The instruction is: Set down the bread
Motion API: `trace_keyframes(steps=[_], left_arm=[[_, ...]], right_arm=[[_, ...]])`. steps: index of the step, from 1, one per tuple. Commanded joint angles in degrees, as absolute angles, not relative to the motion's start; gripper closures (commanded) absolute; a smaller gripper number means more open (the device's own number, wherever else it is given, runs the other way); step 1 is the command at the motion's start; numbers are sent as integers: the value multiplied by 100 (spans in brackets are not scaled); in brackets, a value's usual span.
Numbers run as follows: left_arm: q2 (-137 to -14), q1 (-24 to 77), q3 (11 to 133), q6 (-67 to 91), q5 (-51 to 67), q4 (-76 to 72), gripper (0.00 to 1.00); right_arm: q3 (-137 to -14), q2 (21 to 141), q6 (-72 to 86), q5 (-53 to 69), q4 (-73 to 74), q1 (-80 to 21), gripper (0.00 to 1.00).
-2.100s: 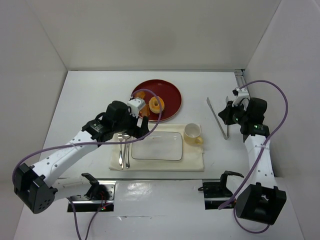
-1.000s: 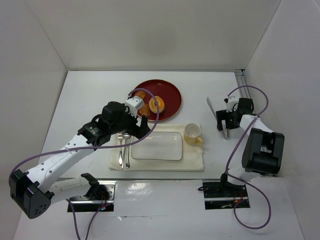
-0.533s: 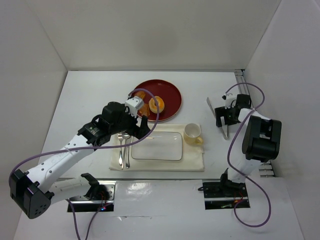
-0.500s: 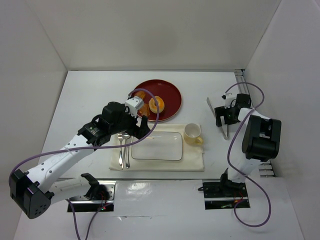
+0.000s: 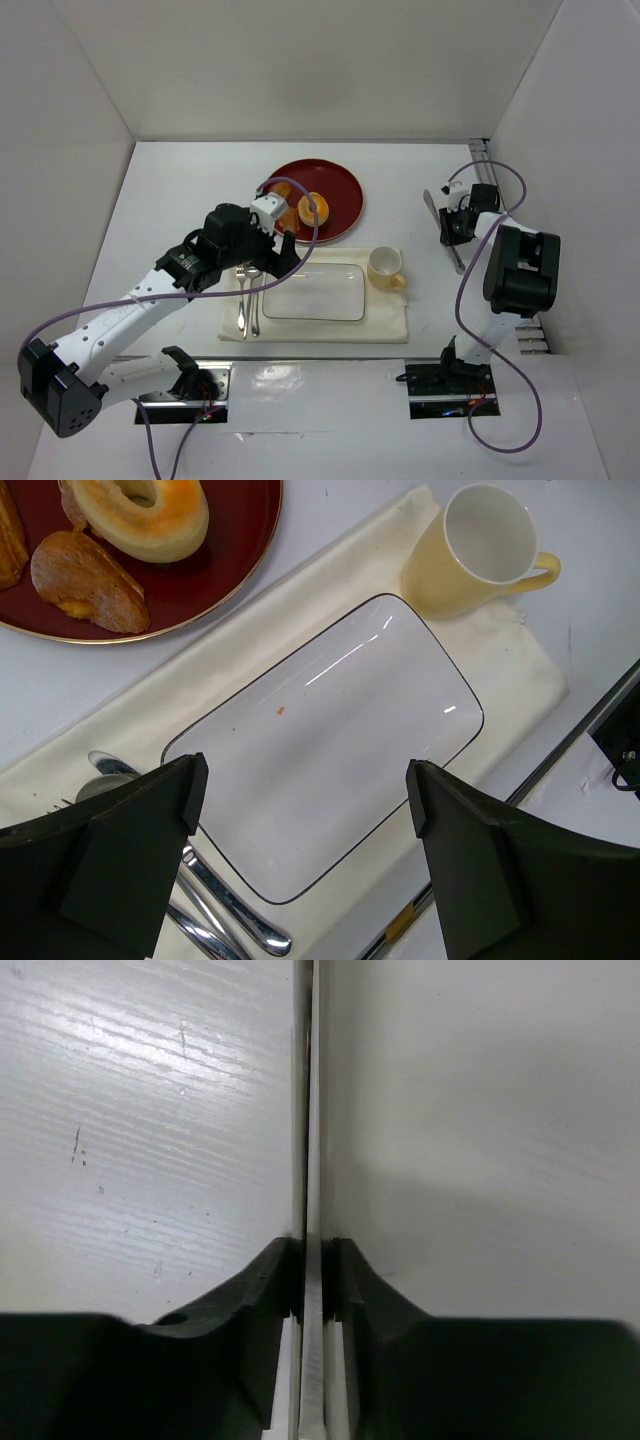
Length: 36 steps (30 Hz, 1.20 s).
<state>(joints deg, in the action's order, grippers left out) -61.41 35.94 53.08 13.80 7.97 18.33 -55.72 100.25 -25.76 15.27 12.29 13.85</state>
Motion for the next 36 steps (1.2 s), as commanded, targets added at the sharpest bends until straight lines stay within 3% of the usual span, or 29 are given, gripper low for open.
trace_keyframes(steps=[1, 3, 5, 8, 14, 16, 17, 22, 36], left_arm=[[-6117, 3621, 5291, 1433, 932, 1564, 0], [-6117, 3621, 5291, 1433, 932, 1564, 0], [-6117, 3621, 5291, 1433, 879, 1564, 0], [-6117, 3621, 5291, 1433, 879, 1564, 0], [-6117, 3621, 5291, 1433, 879, 1564, 0], [-6117, 3621, 5291, 1433, 826, 1564, 0], [-6117, 3621, 5291, 1433, 826, 1564, 0], [-6117, 3621, 5291, 1433, 774, 1564, 0], [-6117, 3621, 5291, 1380, 721, 1564, 0]], right_arm=[[-5370, 9844, -2637, 1468, 1248, 1345, 82], [-5370, 9713, -2637, 1529, 1300, 1345, 83], [-5370, 9458, -2637, 1599, 1450, 1345, 93], [-5659, 9054, -2689, 1819, 1774, 1345, 93], [-6459, 8509, -2689, 2145, 2530, 889, 82], [-6696, 8430, -2689, 2145, 2636, 713, 77], [-6776, 8429, -2689, 2145, 2750, 625, 70], [-7206, 8314, -2488, 2145, 2953, 62, 58], [-7725, 8139, -2136, 1731, 3234, -1468, 50]])
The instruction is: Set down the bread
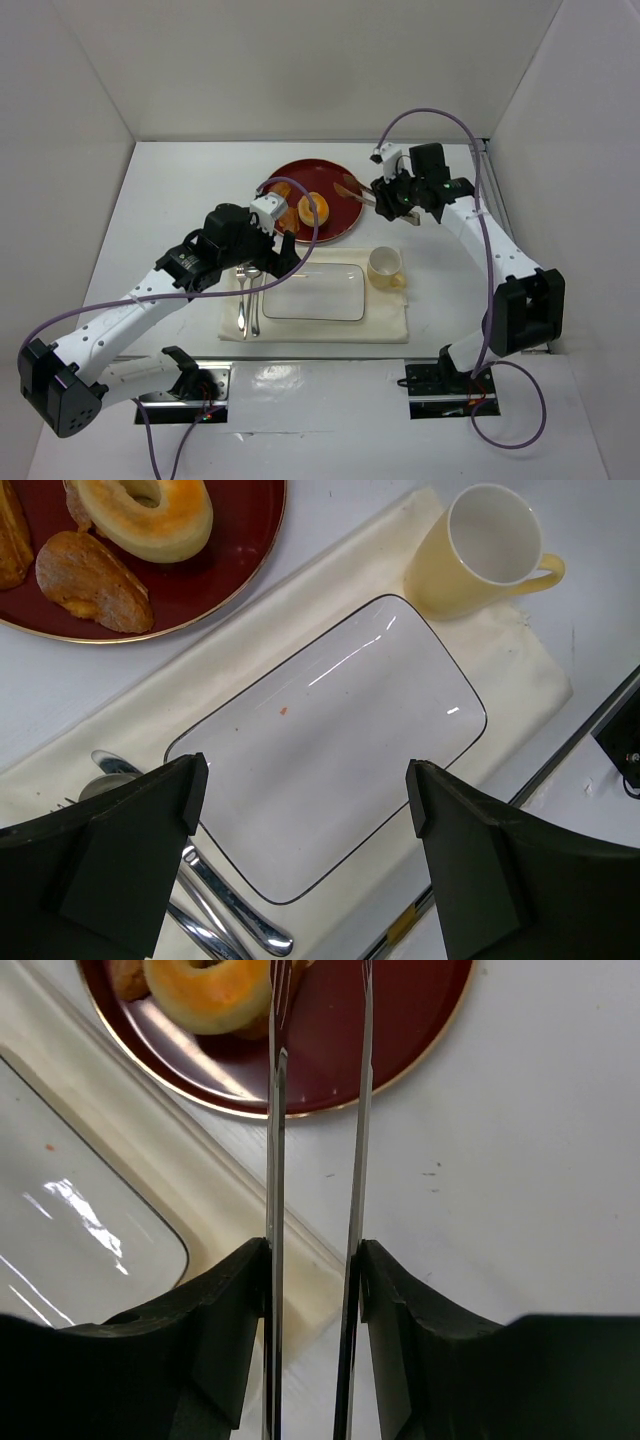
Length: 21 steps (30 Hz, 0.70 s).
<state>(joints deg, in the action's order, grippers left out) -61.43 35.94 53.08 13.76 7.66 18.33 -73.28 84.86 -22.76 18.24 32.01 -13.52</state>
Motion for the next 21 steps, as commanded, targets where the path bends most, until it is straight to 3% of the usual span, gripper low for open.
trace_keyframes(steps=[1, 21], left_arm=[[-6117, 3621, 5291, 1380, 721, 1564, 0], [-6117, 3621, 5238, 1327, 554, 1564, 0]], right_arm=[[-7726, 8191, -2136, 1731, 3304, -1537, 50], [-7857, 8912, -2145, 2557, 3190, -1828, 46]])
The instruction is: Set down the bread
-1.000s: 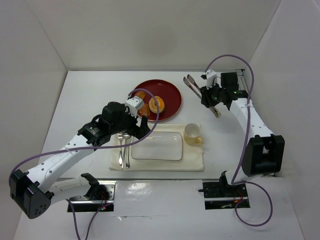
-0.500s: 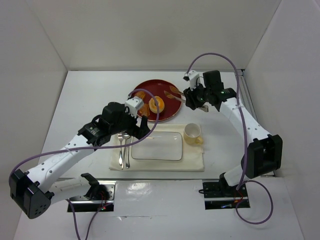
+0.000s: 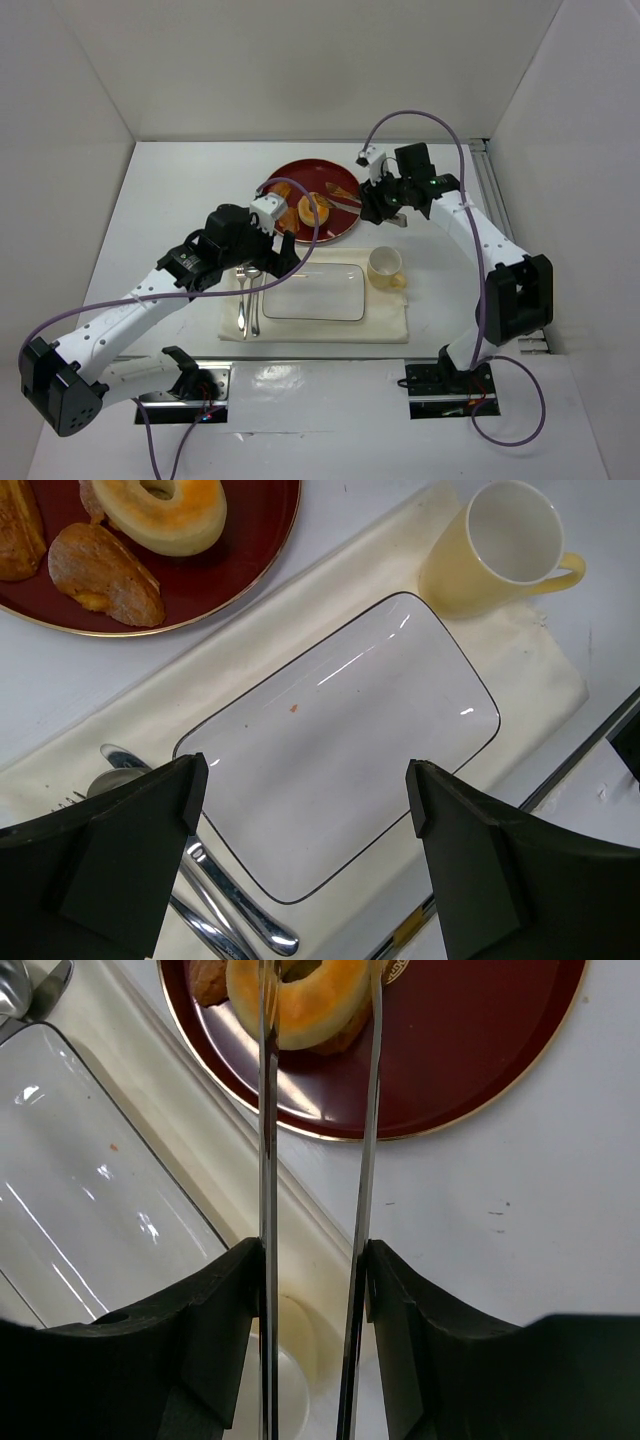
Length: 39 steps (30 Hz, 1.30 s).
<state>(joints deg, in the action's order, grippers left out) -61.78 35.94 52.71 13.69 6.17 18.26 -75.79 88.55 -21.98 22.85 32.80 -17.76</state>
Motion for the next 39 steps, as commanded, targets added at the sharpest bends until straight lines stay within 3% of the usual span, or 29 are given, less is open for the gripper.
trace_keyframes(steps=[1, 20, 39], left_arm=[[-6117, 3621, 5238, 1327, 554, 1564, 0], [-6170, 3621, 5238, 1327, 554, 1564, 0], [-6170, 3621, 5238, 1327, 606, 1564, 0]], right_arm=[[-7857, 8982, -2145, 2558, 3190, -1828, 46], [-8042, 9773, -2197, 2725, 2971, -1995, 46], [-7840, 9483, -2197, 2320, 2637, -1995, 46]])
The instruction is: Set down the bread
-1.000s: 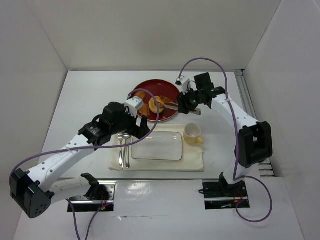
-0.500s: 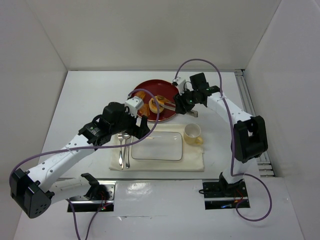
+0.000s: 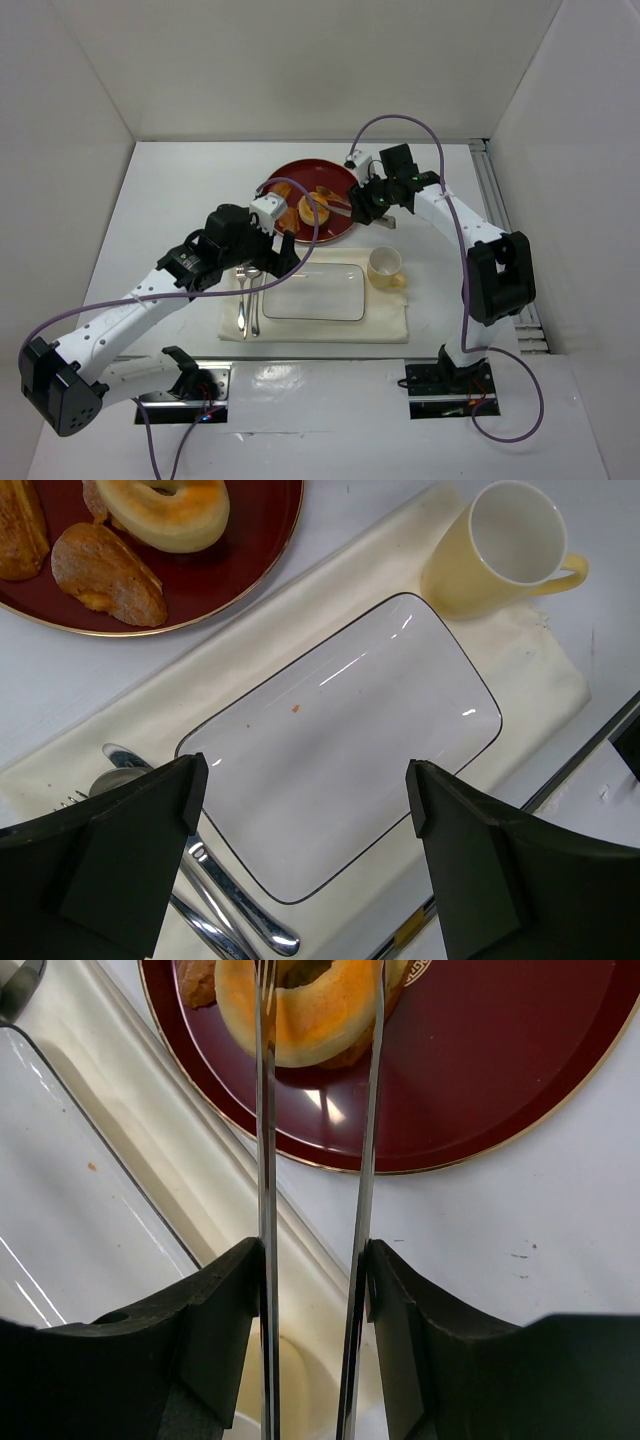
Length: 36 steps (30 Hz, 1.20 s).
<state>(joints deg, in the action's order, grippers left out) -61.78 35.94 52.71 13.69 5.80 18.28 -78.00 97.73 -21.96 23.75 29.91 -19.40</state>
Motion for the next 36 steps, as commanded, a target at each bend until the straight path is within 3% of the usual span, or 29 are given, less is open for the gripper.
trace_keyframes(steps=[1, 14, 33, 36], left_arm=[[-6170, 3621, 5238, 1327, 606, 1564, 0], [-6118, 3621, 5238, 1327, 606, 1564, 0], [-6064, 3621, 5238, 1327, 659, 1564, 0], [-6064, 3621, 5238, 1327, 659, 1564, 0]], right_arm=[[-7840, 9483, -2197, 2320, 2585, -1995, 46], [-7787, 9659, -1978, 2109, 2610, -1942, 46], [-8754, 10318, -1433, 2549, 3533, -1942, 46], [-8754, 10318, -1380, 2549, 3533, -1942, 50]])
